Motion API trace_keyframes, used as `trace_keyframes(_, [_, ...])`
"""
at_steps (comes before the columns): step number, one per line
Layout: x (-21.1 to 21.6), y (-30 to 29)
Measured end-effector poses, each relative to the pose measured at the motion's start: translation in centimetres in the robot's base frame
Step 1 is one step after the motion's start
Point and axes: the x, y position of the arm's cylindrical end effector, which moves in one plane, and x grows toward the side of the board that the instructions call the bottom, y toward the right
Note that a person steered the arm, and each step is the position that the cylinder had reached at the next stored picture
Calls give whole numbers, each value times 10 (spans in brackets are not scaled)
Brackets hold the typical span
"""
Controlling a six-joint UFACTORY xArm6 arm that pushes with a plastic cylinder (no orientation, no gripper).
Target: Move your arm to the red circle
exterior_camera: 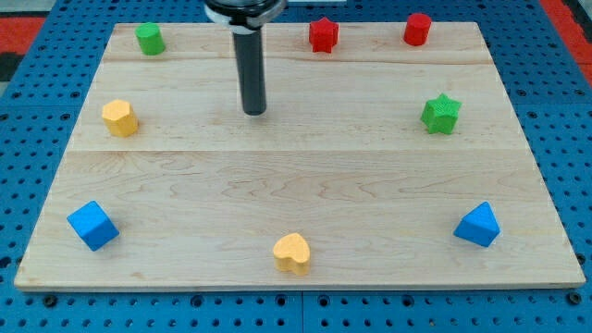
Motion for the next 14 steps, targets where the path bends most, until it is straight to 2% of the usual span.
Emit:
trace_keyframes(3, [0,30])
trace_keyframes(4, [-15,38])
trace_keyframes(5, [-26,93])
trace_keyframes(7, [-52,263])
trace_keyframes(8, [-70,319])
trace_keyframes(9, [-89,340])
trace_keyframes(12, [-90,361])
trace_keyframes(13, [-121,374])
trace_keyframes(14, [-163,354])
